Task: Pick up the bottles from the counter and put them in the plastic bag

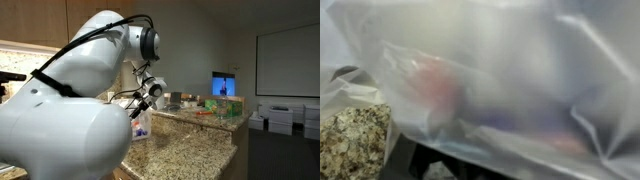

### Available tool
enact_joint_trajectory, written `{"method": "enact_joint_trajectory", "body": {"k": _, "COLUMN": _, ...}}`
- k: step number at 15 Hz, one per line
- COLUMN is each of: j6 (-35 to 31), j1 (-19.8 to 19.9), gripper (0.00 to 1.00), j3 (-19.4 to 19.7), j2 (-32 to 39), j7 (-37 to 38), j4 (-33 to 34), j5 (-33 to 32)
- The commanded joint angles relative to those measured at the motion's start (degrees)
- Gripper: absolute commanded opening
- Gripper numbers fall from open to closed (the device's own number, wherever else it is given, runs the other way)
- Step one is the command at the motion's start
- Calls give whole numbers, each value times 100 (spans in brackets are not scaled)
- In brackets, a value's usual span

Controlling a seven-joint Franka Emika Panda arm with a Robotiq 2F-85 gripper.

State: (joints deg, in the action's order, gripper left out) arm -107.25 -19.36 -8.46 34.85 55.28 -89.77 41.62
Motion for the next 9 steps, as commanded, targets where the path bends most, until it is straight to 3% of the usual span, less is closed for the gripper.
{"method": "enact_joint_trajectory", "body": {"k": 1, "j6": 304, "j1": 217, "gripper": 100, "j3": 89, "j2": -375, "j7": 92, "j4": -337, "j5": -253}}
{"method": "enact_joint_trajectory", "body": {"k": 9, "j6": 772, "j1": 618, "gripper": 100, "j3": 384, "j2": -1184, "j7": 104, "j4": -994, "j5": -533}}
